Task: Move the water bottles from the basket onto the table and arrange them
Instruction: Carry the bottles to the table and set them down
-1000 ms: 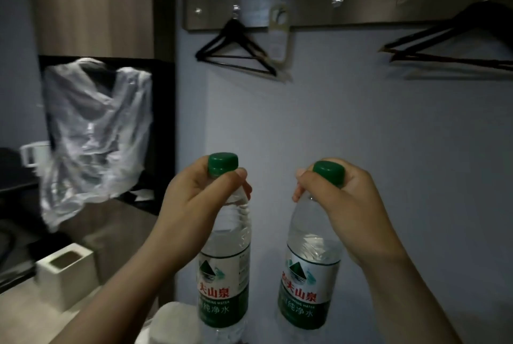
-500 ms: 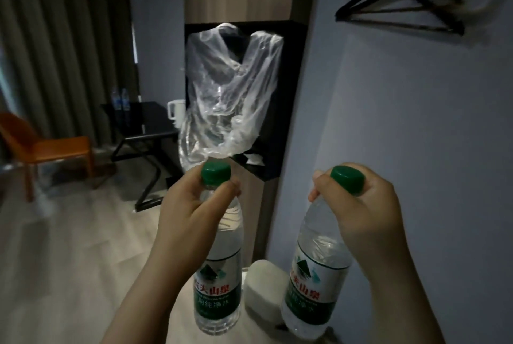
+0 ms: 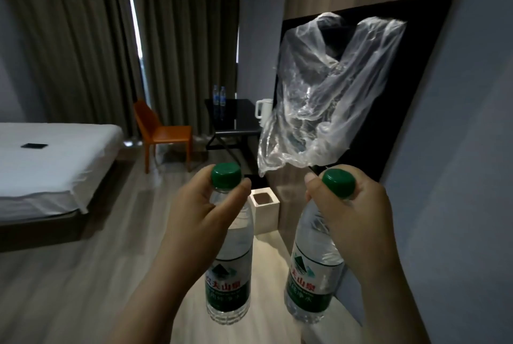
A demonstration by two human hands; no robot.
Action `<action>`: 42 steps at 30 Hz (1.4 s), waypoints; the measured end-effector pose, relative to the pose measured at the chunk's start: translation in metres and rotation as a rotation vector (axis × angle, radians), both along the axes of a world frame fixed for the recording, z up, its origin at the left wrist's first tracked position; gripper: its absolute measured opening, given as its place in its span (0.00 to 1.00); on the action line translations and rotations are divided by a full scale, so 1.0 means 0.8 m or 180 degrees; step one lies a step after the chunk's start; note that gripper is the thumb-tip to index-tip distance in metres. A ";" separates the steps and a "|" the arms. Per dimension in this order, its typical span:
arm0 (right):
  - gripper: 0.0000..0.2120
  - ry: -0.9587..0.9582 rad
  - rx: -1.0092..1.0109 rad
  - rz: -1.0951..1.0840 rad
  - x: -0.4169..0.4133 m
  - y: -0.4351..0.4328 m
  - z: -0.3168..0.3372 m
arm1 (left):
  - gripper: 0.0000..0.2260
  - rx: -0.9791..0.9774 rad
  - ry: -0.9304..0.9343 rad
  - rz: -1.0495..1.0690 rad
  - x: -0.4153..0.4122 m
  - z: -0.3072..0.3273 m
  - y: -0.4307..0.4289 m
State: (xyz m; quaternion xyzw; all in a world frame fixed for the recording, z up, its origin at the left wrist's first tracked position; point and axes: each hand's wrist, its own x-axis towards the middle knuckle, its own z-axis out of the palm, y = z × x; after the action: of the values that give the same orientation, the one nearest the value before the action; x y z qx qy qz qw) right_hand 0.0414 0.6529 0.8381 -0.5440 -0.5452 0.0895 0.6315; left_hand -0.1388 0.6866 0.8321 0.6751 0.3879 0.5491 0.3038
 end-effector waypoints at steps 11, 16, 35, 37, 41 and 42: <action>0.16 -0.0058 -0.0225 0.0436 -0.019 0.169 -0.029 | 0.15 -0.0133 0.0026 0.0405 -0.021 -0.020 0.128; 0.14 -0.0047 -0.0398 0.0604 -0.061 0.263 -0.031 | 0.16 -0.0069 0.0000 0.0470 -0.062 -0.022 0.220; 0.13 0.0029 -0.0531 0.0750 -0.186 0.592 -0.035 | 0.06 -0.0039 0.0249 0.0750 -0.181 -0.029 0.546; 0.13 0.0083 -0.0517 0.0834 -0.185 0.632 -0.039 | 0.06 -0.0046 0.0232 0.0779 -0.178 -0.031 0.585; 0.12 0.0158 -0.0507 0.0990 -0.176 0.720 -0.038 | 0.05 0.0001 0.0282 0.0842 -0.169 -0.028 0.666; 0.13 0.0166 -0.0485 0.0997 -0.173 0.742 -0.036 | 0.04 0.0013 0.0295 0.0859 -0.166 -0.026 0.687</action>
State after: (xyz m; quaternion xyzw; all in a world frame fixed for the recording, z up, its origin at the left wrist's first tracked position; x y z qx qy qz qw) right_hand -0.0966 1.2462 0.8091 -0.4962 -0.5983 0.2419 0.5808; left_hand -0.2714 1.2362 0.8113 0.6420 0.4877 0.5540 0.2076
